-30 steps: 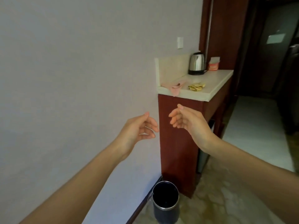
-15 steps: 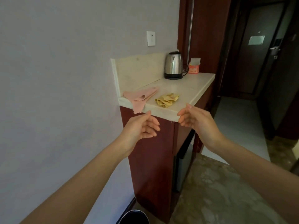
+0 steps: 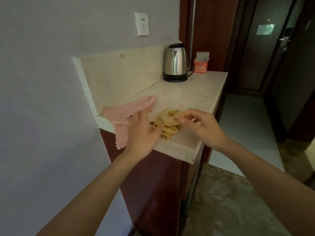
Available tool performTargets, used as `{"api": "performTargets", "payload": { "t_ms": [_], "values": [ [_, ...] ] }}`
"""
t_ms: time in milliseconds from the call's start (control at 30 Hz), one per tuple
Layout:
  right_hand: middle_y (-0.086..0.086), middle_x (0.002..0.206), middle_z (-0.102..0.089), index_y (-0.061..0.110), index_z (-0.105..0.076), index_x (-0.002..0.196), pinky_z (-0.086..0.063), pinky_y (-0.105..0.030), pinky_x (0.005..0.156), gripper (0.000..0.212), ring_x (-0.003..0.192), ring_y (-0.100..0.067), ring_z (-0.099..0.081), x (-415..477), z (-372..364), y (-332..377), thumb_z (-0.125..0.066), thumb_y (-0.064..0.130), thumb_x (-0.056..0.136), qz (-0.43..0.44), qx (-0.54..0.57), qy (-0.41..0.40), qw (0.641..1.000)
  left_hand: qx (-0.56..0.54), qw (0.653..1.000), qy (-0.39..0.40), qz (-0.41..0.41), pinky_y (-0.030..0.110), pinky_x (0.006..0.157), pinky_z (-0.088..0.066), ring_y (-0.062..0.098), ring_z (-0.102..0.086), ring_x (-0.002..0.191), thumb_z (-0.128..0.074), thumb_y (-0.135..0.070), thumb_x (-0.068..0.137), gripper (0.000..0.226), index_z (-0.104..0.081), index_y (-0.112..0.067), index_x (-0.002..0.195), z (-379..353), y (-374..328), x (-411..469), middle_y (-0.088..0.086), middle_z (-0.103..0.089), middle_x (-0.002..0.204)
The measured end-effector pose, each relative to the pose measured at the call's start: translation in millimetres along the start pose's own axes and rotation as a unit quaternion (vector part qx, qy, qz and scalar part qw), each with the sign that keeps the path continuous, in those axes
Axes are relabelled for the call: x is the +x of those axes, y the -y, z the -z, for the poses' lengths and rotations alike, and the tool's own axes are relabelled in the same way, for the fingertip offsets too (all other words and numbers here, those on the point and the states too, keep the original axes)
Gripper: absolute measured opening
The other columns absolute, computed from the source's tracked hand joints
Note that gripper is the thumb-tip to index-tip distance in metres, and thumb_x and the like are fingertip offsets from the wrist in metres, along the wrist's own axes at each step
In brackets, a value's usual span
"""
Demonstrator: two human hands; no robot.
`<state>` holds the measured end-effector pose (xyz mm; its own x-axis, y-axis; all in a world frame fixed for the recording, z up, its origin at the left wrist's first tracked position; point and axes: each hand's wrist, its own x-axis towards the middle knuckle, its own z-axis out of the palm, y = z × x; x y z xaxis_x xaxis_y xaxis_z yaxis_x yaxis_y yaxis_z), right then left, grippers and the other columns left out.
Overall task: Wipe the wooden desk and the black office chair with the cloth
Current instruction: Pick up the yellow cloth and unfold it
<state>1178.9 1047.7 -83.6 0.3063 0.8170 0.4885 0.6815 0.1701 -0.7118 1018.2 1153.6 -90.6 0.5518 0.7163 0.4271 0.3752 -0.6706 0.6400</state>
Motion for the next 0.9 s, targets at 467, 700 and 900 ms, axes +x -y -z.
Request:
{"api": "performTargets", "payload": {
  "t_ms": [467, 700, 900],
  "values": [
    [0.001, 0.152, -0.031, 0.03, -0.036, 0.144, -0.026, -0.028, 0.107, 0.071, 0.136, -0.019, -0.031, 58.9, -13.1, -64.0, -0.032, 0.068, 0.084, 0.067, -0.223, 0.182, 0.955, 0.203, 0.974, 0.048, 0.085, 0.051, 0.113, 0.01, 0.012, 0.0, 0.146, -0.044, -0.036, 0.094, 0.035, -0.052, -0.028, 0.127, -48.2, 4.6, 34.4, -0.008, -0.051, 0.139],
    [0.003, 0.11, -0.065, 0.018, -0.068, 0.108, -0.048, -0.032, 0.077, 0.027, 0.098, -0.02, -0.057, 47.2, -7.6, -66.3, -0.061, 0.034, 0.086, 0.16, -0.141, 0.094, 0.972, 0.094, 0.979, -0.158, 0.093, 0.038, 0.089, -0.046, 0.022, -0.059, 0.1, -0.056, -0.002, 0.085, 0.033, -0.067, -0.014, 0.114, -73.0, -32.9, 6.2, 0.001, -0.068, 0.104],
    [-0.005, 0.116, -0.067, 0.009, -0.07, 0.111, -0.053, -0.035, 0.081, 0.035, 0.103, -0.024, -0.062, 14.0, -14.6, -46.5, -0.075, 0.015, 0.077, 0.235, -0.006, 0.092, 0.968, 0.004, 0.923, -0.341, 0.178, 0.018, 0.076, -0.05, 0.014, -0.064, 0.086, -0.061, 0.012, 0.078, 0.037, -0.07, -0.01, 0.107, -68.8, -65.8, -50.3, -0.004, -0.068, 0.093]
  ]
}}
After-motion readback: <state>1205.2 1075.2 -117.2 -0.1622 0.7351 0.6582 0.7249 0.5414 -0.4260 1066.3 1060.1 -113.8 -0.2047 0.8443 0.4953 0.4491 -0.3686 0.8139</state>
